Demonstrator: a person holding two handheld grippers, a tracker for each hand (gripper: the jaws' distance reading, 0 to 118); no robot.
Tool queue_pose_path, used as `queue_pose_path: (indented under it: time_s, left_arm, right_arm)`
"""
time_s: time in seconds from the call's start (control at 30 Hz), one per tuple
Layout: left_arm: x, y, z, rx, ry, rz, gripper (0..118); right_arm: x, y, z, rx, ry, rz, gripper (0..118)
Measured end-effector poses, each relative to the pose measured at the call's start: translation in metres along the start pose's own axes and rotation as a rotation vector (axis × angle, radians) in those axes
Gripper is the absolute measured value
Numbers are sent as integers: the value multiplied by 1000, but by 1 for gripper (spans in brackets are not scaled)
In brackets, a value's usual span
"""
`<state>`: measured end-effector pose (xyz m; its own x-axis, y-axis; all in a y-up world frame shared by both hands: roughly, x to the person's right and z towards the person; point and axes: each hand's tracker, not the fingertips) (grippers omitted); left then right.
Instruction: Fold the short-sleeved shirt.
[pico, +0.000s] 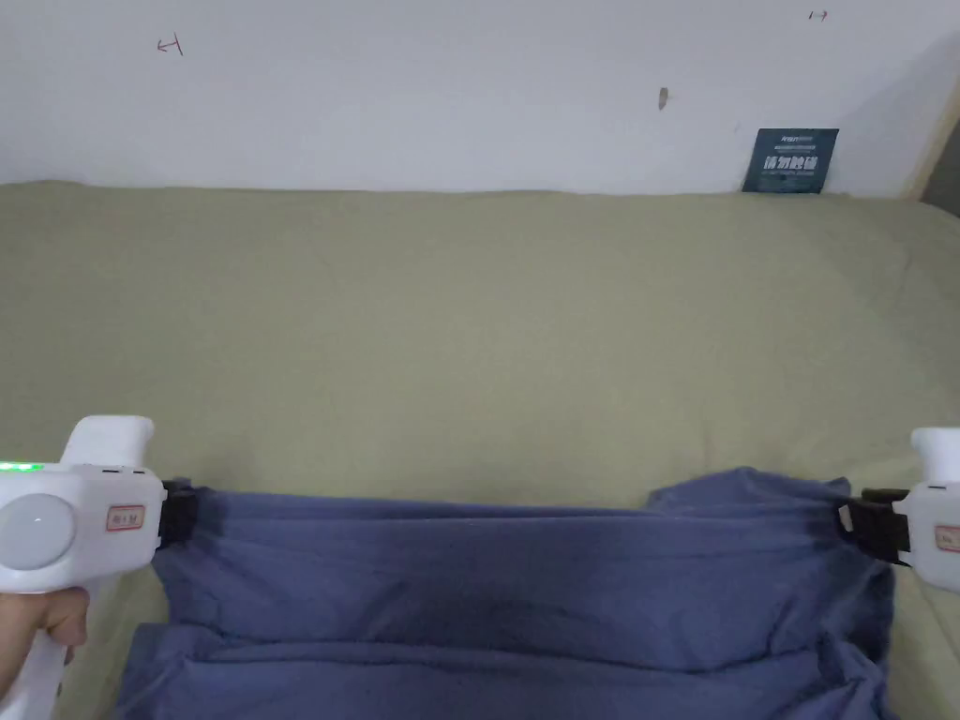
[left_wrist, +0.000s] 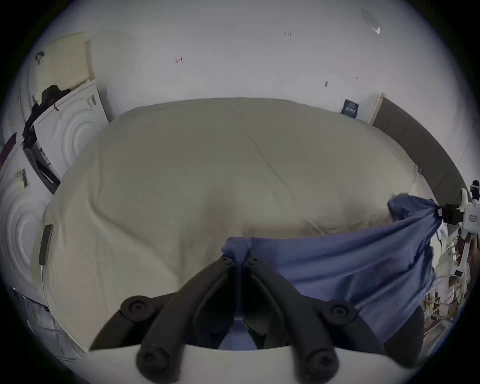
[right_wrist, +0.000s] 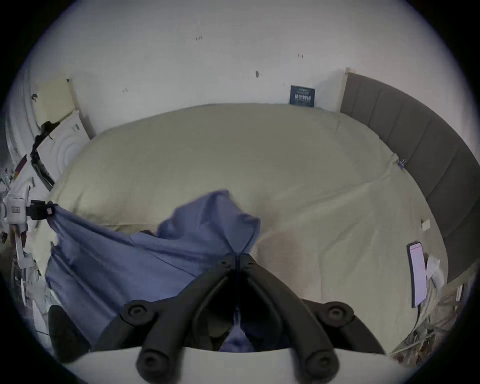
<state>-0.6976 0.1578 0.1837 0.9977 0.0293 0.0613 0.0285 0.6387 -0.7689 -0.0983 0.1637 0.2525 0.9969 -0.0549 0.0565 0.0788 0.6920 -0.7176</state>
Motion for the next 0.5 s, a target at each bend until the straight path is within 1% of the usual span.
queue_pose_path:
  time_s: [0.2,0.23,0.37,0.47,0.5]
  left_arm:
    - [-6,-57,54,25,-23,3,5]
    - [-5,-69,60,25,-19,1,5]
    - [-11,-105,68,11,-18,-9,5]
    - [-14,-129,64,-19,-26,1,5]
    - [-15,-136,61,-42,-23,5,5]
  right_arm:
    - [2,-55,49,23,12,-7,2]
    - [-7,-67,58,21,19,17,2]
    - [-9,-110,71,-5,28,24,2]
    - [-10,-134,69,-42,30,23,2]
    - [-6,-144,65,-59,33,35,2]
